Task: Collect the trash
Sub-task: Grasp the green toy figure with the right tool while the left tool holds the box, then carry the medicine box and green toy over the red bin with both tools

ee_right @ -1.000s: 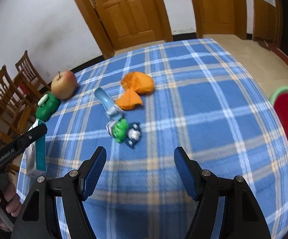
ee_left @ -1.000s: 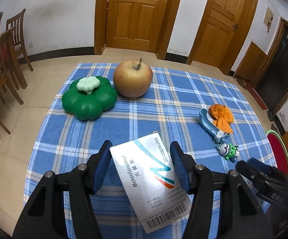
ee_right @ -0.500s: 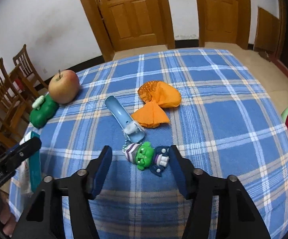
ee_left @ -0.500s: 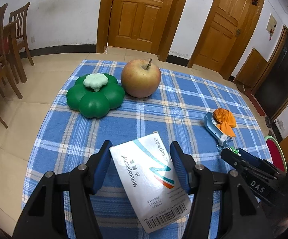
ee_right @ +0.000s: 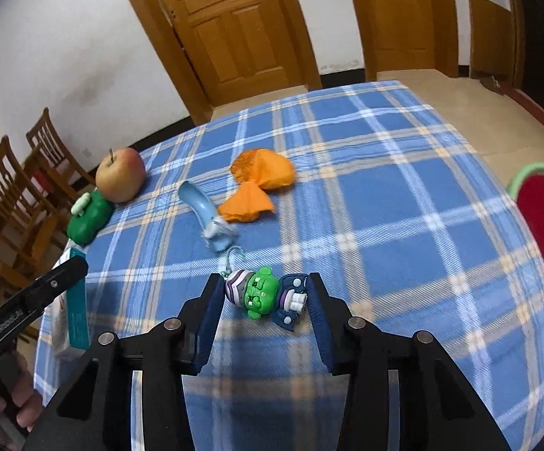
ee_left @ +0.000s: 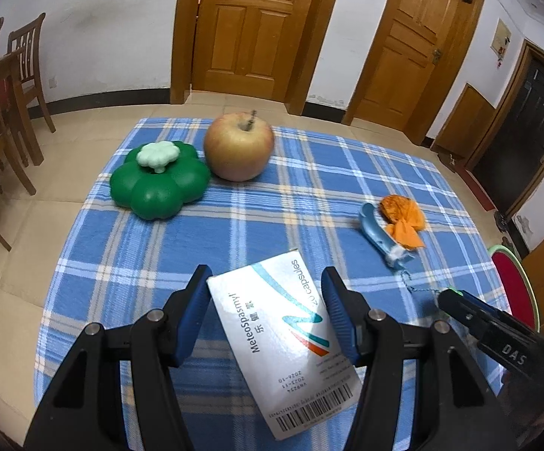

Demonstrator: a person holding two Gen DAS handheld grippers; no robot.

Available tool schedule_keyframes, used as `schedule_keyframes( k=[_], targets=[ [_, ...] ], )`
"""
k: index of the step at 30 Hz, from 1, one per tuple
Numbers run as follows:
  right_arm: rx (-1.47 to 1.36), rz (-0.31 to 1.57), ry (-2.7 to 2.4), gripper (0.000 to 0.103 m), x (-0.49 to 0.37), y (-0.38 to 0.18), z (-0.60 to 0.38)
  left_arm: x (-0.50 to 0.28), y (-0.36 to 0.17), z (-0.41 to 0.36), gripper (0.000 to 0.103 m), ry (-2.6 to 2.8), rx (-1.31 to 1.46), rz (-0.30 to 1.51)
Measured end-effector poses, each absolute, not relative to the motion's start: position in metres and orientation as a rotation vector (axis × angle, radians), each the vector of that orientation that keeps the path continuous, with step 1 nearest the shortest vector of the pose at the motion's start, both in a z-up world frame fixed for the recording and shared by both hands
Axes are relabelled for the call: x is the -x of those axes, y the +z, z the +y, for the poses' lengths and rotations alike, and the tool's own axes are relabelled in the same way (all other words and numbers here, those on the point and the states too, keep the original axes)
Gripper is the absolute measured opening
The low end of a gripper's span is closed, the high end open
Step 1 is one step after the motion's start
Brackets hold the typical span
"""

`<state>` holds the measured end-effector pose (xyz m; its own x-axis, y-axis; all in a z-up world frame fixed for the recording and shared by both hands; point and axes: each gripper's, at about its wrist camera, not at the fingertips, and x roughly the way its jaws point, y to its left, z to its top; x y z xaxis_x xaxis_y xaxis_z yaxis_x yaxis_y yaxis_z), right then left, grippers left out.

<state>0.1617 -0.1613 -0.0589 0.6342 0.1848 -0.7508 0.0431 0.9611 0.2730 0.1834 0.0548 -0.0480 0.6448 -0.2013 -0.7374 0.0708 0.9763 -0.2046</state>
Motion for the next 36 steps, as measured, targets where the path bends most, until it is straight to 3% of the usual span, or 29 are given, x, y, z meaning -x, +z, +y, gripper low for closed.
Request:
schedule_keyframes(
  k=[22, 36],
  targets=[
    [-0.489, 0.699, -0.080, 0.045, -0.069, -0.013, -0.293, -0.167, -0.025, -0.047, 0.060, -0.332, 0.101, 0.882],
    [-0.608, 0.667, -0.285, 0.046, -0.039, -0.030, -0.398, -0.169, -0.012, -0.151, 0.060, -0.505, 0.015, 0.885]
  ],
)
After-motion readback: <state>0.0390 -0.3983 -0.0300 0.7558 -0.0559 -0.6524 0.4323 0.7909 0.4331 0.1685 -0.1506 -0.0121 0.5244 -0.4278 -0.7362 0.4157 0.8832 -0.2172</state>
